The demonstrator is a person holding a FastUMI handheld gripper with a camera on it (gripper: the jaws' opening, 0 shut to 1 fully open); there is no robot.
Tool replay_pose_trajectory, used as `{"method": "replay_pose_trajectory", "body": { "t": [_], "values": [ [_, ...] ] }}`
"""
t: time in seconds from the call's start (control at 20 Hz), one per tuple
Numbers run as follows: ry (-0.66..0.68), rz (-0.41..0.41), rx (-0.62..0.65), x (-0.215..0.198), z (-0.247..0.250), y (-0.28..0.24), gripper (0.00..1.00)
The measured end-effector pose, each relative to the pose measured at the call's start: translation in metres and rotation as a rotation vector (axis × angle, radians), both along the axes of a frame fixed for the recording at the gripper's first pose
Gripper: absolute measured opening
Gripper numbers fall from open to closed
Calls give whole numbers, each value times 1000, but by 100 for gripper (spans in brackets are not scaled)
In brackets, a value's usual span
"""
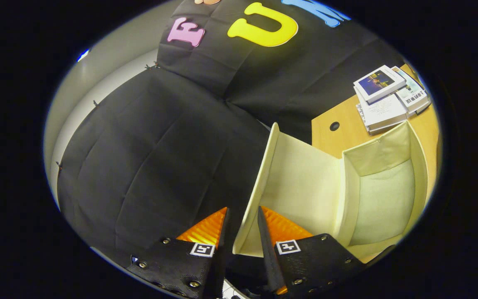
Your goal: Open the storage box then place both shoes into the box .Put the left shoe in first, then the right shoe, with the right side of both shoes facing outward in a uniform manner.
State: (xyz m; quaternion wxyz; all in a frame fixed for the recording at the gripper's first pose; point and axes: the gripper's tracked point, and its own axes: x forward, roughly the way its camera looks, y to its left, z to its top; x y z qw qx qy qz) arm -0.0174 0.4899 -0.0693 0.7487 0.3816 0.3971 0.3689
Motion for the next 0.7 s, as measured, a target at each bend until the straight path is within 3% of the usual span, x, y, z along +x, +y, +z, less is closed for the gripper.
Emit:
{"method": "replay_pose_trajectory", "body": {
  "t": [0.1,0.2,0.7],
  "values": [
    [-31,-3,-14,2,0,-8,43],
    [-64,-21,-47,7,-3,-20,99],
    [-223,-130,-267,37,-13,-139,97]
  ]
}}
